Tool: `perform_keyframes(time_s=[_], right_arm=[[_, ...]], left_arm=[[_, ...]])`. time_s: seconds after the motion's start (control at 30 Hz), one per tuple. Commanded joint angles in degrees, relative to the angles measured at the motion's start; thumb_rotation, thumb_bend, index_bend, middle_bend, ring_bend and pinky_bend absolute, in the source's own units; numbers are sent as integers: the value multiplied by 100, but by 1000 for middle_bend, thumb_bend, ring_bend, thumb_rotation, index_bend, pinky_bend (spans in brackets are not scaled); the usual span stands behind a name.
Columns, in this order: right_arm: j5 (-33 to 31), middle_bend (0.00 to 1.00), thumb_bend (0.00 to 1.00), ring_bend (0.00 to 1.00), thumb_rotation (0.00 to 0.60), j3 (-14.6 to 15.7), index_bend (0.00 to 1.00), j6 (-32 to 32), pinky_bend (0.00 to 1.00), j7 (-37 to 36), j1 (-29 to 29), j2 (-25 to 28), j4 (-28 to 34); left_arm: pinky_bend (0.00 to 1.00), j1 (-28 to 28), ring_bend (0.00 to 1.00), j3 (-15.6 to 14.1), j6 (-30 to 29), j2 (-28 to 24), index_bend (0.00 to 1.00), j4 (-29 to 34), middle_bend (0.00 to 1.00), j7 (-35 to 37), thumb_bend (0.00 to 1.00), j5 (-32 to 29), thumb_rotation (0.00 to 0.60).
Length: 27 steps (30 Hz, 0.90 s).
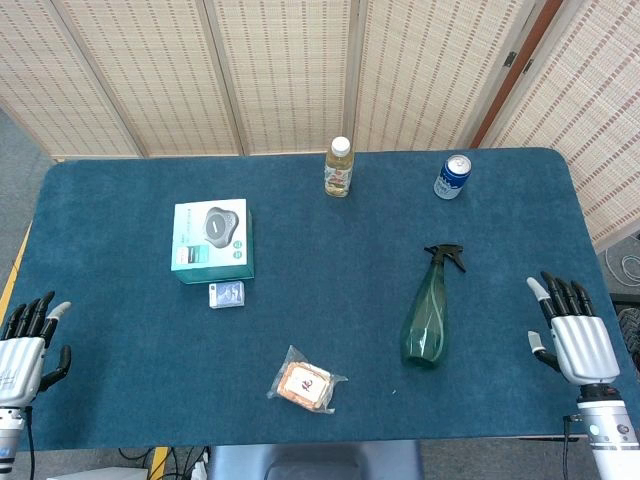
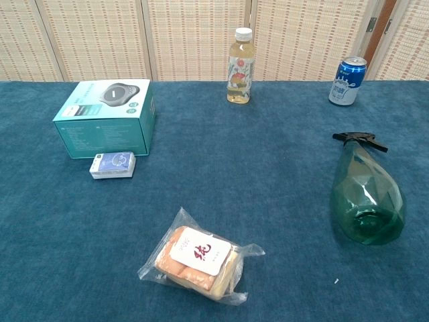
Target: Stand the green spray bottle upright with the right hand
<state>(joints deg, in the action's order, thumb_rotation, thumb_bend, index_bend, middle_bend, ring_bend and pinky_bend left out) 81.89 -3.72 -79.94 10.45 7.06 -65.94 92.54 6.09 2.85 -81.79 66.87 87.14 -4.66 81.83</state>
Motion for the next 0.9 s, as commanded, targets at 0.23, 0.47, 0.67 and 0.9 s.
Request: perform_keyframes(time_s=[0.23, 0.47, 0.67, 0.9], right_arm=[[-3, 0, 372, 0, 600, 2, 1, 34, 37, -6, 21, -21, -35], [63, 0, 372, 0, 600, 29, 1, 11, 37, 12, 22, -41, -43], [44, 0, 372, 0, 600, 22, 1, 35, 37, -22, 30, -11, -27], [53, 0, 372, 0, 600, 18, 1, 70, 37, -101, 56, -24, -70]], left_arm=[[0, -11, 0, 1, -10, 19, 110, 1, 0, -16, 531, -23, 600], [0, -62, 0, -24, -106, -21, 110, 86, 0, -64, 531, 22, 600], [0, -73, 0, -42, -123, -57, 110, 177, 0, -125, 531, 48, 600], [0, -85, 0, -76, -93, -23, 110, 177, 0, -196, 531, 39, 600]])
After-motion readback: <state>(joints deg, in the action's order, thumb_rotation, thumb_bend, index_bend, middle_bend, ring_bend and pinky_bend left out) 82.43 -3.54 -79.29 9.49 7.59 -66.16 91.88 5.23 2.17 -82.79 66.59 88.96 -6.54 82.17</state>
